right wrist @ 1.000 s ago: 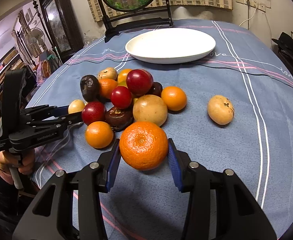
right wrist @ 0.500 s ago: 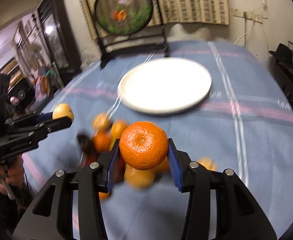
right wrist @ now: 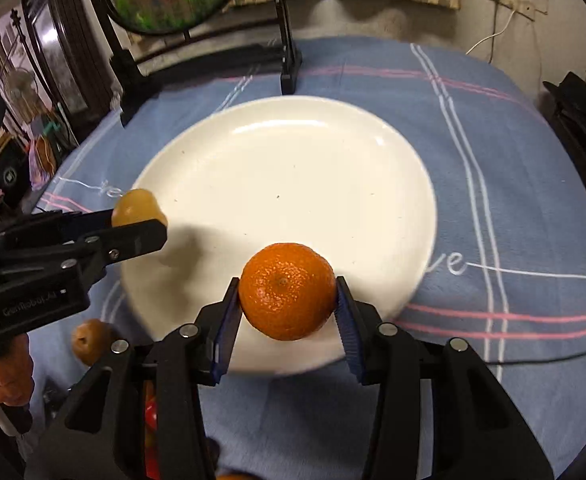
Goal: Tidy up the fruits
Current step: 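Carry both fruits to the white plate and open both tools to release them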
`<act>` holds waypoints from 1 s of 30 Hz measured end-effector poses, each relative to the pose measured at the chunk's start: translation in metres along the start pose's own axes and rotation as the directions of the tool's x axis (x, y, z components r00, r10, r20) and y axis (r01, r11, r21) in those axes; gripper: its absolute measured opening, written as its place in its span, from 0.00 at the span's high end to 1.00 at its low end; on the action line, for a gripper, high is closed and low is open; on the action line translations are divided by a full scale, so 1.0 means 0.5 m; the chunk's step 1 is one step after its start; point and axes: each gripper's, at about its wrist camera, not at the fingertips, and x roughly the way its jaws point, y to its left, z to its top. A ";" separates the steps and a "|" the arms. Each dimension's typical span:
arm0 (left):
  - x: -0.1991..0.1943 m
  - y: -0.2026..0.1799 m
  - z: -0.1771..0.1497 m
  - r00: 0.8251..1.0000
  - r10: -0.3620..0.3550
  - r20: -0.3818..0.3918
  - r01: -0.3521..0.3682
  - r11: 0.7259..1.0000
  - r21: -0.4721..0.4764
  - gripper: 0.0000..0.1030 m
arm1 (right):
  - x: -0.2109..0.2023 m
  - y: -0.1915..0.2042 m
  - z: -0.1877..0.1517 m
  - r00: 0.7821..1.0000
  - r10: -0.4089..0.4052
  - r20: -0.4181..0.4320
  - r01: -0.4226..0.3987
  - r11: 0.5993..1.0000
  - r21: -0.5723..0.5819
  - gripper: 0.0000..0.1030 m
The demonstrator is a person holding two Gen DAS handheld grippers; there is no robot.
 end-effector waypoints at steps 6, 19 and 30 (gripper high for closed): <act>0.058 0.024 0.017 0.998 0.008 -0.068 -0.010 0.999 -0.038 0.62 | 0.030 0.002 0.015 0.999 -0.031 -0.039 0.028 0.997 -0.065 0.55; -0.095 0.014 -0.022 0.995 0.053 0.083 -0.050 0.998 -0.039 0.09 | -0.098 0.017 -0.011 0.995 -0.064 0.081 0.071 0.994 -0.078 0.34; -0.285 0.001 -0.308 0.967 0.132 0.219 -0.140 0.990 0.022 0.06 | -0.254 0.019 -0.264 0.986 -0.038 0.159 0.030 0.998 0.054 0.31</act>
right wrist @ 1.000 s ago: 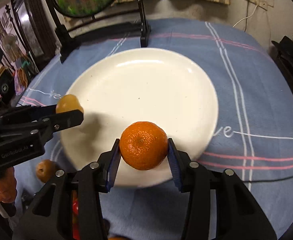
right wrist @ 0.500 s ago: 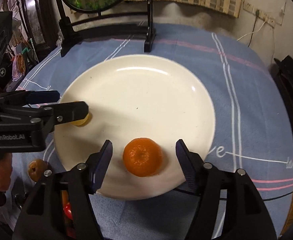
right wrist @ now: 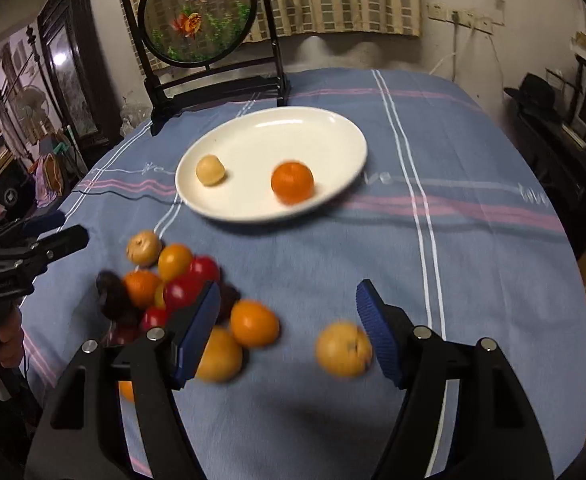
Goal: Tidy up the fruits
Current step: 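Carry both fruits to the white plate and open both tools to release them, then grasp the tan pear-like fruit with the right tool while the left tool grasps a dark brown fruit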
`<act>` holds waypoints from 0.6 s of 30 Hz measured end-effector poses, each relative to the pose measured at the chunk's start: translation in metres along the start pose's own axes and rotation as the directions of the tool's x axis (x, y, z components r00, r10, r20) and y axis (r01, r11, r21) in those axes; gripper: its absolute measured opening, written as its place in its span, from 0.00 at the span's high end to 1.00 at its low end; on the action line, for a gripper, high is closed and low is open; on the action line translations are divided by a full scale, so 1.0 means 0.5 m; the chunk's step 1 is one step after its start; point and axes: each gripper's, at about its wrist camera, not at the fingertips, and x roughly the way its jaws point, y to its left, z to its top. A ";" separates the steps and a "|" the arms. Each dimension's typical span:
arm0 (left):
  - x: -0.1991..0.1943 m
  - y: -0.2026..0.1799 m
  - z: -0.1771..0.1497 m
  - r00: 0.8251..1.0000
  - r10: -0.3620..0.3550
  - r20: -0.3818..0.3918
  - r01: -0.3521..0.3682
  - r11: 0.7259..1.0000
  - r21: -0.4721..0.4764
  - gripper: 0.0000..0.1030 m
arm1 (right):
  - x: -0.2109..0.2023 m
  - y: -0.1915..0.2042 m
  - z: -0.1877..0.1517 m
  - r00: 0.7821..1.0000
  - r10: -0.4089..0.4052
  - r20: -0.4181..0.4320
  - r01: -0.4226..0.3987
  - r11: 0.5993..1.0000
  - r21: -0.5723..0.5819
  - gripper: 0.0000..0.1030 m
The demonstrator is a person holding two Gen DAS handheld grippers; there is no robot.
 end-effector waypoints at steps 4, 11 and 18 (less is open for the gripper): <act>-0.032 -0.005 -0.074 1.000 0.020 0.002 -0.020 1.000 0.004 0.06 | -0.015 -0.005 -0.062 0.998 -0.061 -0.006 0.061 0.998 0.003 0.31; -0.065 0.006 -0.184 1.000 -0.013 -0.012 0.012 0.998 -0.054 0.07 | -0.030 -0.004 -0.130 0.996 -0.090 -0.012 0.090 0.996 0.000 0.31; -0.058 0.009 -0.207 1.000 -0.014 -0.016 0.013 0.998 -0.057 0.07 | 0.002 -0.018 -0.116 0.994 -0.112 -0.015 0.112 0.994 0.008 0.31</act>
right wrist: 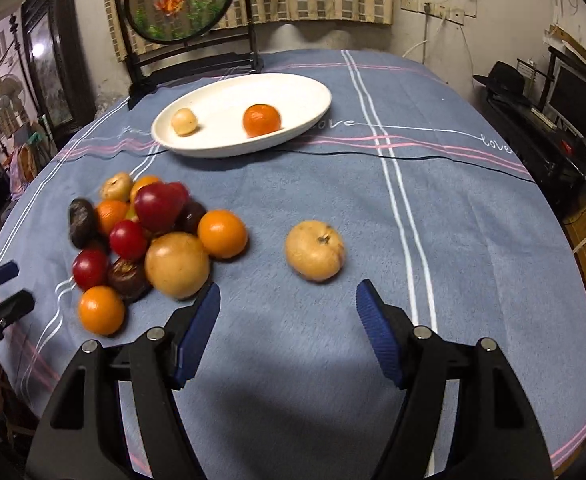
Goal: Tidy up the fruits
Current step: 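Grasp the tan pear-like fruit with the right tool while the left tool grasps a dark brown fruit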
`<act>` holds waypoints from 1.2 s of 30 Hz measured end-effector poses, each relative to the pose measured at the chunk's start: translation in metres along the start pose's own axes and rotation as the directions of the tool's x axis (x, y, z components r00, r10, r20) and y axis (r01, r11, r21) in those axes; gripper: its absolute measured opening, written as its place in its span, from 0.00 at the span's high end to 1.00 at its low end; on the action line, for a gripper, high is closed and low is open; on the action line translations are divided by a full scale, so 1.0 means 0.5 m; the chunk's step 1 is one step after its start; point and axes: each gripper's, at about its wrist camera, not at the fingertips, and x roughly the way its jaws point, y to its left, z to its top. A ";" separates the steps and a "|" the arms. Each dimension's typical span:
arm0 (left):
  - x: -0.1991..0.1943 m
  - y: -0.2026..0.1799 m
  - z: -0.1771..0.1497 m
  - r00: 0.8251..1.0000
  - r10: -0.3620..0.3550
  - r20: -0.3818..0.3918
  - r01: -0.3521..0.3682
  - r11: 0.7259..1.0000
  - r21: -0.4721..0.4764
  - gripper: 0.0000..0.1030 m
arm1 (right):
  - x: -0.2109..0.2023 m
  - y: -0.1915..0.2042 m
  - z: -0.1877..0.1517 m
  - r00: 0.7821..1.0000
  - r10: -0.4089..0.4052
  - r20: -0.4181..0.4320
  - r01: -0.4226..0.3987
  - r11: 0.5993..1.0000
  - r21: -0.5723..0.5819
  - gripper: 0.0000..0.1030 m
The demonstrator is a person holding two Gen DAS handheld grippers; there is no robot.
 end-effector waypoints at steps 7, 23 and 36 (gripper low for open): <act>0.020 -0.004 0.013 1.000 -0.015 0.004 0.015 0.999 0.029 0.07 | 0.048 -0.018 0.027 0.999 0.008 -0.037 -0.008 1.000 0.007 0.32; 0.066 -0.003 0.040 0.999 -0.026 -0.020 0.026 0.999 0.036 0.07 | 0.096 -0.028 0.042 0.997 0.033 -0.070 -0.032 0.999 0.015 0.44; 0.095 -0.035 0.103 0.998 -0.062 -0.001 0.062 0.994 0.089 0.16 | 0.095 -0.049 0.038 0.996 0.069 -0.056 -0.065 0.996 0.060 0.60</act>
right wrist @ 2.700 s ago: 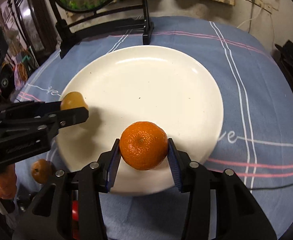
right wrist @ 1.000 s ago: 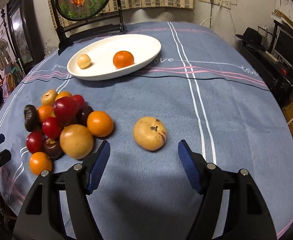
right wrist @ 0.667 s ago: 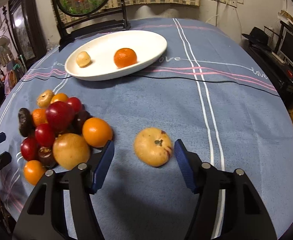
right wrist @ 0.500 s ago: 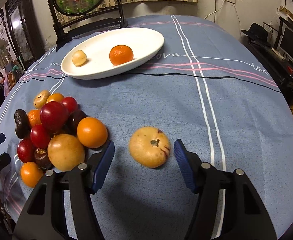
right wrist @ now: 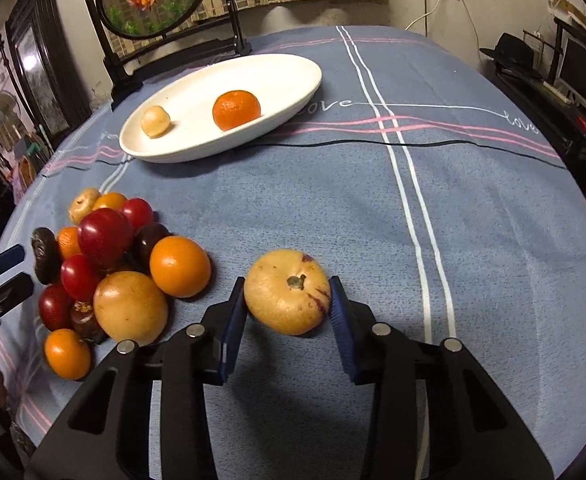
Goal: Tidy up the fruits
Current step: 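Grasp the tan pear-like fruit with the right tool while the left tool grasps a dark brown fruit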
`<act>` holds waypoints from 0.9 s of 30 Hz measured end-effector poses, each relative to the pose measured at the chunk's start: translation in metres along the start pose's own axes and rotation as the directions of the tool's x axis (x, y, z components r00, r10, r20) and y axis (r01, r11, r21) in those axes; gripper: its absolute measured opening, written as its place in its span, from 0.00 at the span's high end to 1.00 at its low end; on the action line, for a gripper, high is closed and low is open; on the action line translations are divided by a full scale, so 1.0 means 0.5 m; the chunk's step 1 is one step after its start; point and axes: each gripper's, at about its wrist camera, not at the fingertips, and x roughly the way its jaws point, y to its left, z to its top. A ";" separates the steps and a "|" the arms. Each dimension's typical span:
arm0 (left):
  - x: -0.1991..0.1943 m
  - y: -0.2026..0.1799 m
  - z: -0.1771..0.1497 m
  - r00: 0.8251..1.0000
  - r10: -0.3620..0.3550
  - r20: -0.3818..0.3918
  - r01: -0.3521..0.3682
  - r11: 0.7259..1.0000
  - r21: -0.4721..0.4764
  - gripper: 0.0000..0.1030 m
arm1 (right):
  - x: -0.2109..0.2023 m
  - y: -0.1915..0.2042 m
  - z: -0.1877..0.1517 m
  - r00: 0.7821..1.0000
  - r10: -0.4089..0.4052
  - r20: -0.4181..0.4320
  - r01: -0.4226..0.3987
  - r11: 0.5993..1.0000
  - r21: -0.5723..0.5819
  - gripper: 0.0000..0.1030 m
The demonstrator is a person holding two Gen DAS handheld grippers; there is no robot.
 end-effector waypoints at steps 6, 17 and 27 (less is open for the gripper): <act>0.012 -0.011 0.016 1.000 0.018 -0.002 -0.017 0.998 0.061 0.28 | -0.002 0.005 0.000 1.000 0.018 0.005 -0.018 1.000 -0.004 0.60; 0.045 -0.011 0.010 0.998 0.014 -0.062 -0.009 0.996 0.083 0.44 | -0.001 0.006 0.001 0.999 0.033 0.003 -0.033 0.999 0.003 0.60; 0.057 -0.012 0.007 0.998 0.017 -0.064 -0.013 0.997 0.070 0.48 | -0.007 0.005 -0.004 0.999 0.029 0.014 -0.029 1.000 0.013 0.60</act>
